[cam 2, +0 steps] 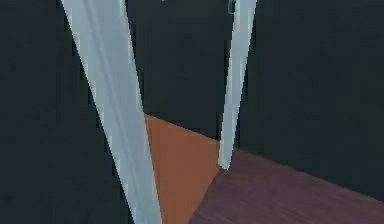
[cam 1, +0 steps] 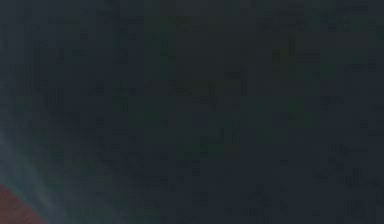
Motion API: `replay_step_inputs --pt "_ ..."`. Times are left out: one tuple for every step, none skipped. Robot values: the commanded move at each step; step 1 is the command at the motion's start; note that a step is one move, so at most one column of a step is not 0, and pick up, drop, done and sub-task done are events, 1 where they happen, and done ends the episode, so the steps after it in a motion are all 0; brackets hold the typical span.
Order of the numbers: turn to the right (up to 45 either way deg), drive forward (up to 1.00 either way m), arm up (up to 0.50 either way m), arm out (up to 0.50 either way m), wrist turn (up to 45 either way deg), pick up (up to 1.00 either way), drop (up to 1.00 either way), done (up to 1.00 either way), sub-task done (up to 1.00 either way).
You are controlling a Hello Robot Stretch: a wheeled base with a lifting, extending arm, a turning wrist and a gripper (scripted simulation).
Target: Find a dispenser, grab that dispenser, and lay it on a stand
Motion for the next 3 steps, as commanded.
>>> replay_step_inputs --pt "-45.0 0.00 0.00 0.00 0.0 0.00 0.00 0.00 0.00" --pt "-45.0 0.00 0.00 0.00 0.0 0.00 0.00 0.00 0.00" --pt "-45.0 0.00 0.00 0.00 0.0 0.00 0.00 0.00 0.00"
